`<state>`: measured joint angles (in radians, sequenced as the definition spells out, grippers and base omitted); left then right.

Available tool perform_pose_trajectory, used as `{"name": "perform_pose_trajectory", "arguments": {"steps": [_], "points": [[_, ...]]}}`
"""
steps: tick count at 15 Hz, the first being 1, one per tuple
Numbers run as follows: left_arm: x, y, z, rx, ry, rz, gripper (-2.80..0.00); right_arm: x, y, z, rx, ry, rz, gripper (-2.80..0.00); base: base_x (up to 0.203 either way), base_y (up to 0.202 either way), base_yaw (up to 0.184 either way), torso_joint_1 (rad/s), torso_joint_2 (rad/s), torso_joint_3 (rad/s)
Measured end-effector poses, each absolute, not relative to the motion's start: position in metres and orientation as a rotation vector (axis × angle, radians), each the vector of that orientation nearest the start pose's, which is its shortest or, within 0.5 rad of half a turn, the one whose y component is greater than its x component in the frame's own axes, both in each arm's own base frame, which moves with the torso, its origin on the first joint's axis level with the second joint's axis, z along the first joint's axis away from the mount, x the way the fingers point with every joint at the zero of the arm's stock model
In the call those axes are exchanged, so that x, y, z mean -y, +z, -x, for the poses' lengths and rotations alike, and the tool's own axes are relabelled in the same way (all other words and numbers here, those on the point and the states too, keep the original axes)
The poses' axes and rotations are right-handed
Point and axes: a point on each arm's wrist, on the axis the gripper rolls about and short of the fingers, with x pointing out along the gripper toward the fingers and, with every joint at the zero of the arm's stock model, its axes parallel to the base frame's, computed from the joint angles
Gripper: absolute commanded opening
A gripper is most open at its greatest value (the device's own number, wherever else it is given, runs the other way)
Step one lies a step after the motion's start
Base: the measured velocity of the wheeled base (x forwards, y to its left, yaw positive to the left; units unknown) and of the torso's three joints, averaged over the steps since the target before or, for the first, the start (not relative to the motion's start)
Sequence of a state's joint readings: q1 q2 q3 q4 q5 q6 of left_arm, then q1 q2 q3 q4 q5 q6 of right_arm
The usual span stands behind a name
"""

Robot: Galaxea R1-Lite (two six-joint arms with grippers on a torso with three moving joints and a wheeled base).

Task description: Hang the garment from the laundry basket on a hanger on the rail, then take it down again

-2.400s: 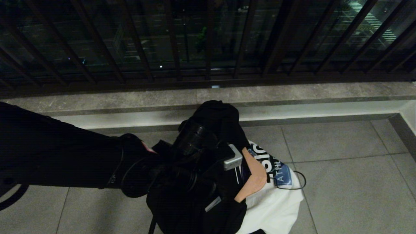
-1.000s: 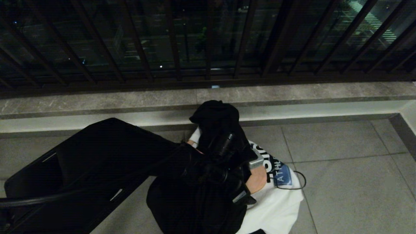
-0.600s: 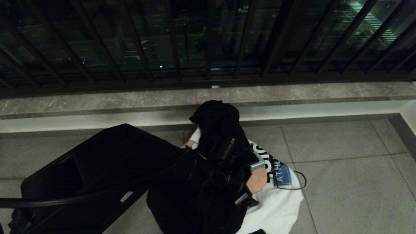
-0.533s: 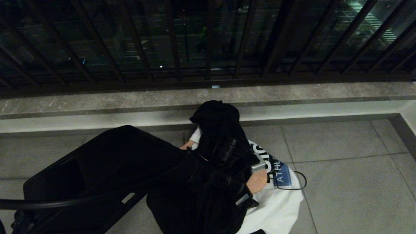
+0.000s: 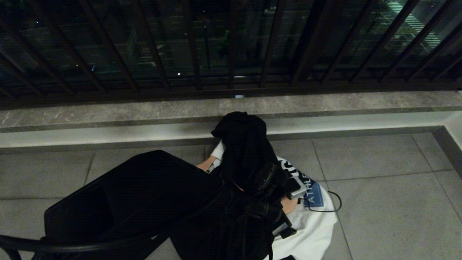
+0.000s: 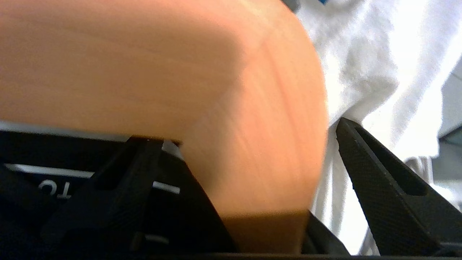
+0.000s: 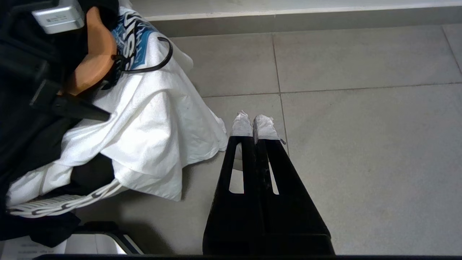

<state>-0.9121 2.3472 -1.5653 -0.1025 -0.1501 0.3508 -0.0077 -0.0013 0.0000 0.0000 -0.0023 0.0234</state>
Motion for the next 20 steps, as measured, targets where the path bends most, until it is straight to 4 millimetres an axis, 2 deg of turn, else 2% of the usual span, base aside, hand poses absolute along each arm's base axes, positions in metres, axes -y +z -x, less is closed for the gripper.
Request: {"name": "perform_pose_trajectory", "arguments": {"steps": [5, 9, 20], "points": [[0.374, 0.076, -0.283, -0.471, -1.131, -0.567, -2.80, 0.000, 0.075, 0.023, 0.001, -0.010, -0.024, -2.80, 0.000, 0.000, 0.000, 0.000, 0.00, 0.000], [0.372, 0.080, -0.283, -0.473, -1.128, -0.556, -2.80, 0.000, 0.075, 0.023, 0.001, -0.010, -0.024, -2.80, 0.000, 0.000, 0.000, 0.000, 0.00, 0.000], [0.347, 0.132, -0.263, -0.449, -1.097, -0.422, -2.80, 0.000, 0.075, 0.023, 0.001, -0.010, -0.024, -2.80, 0.000, 0.000, 0.000, 0.000, 0.00, 0.000]]}}
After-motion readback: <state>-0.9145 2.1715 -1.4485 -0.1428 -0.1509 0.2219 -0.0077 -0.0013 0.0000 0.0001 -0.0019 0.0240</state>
